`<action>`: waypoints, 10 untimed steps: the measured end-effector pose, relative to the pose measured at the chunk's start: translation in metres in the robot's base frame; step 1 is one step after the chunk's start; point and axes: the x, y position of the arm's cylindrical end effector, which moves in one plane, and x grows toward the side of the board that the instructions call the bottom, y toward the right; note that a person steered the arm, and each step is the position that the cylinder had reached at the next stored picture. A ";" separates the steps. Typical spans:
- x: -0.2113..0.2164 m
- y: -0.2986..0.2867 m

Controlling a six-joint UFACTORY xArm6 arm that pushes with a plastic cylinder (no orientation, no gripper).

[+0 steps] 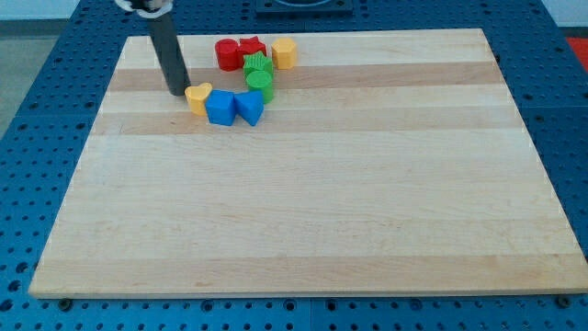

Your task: Place the arm right to the blue triangle

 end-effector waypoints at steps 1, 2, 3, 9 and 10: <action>0.023 -0.014; 0.067 -0.015; 0.095 0.008; 0.085 0.104; 0.092 0.127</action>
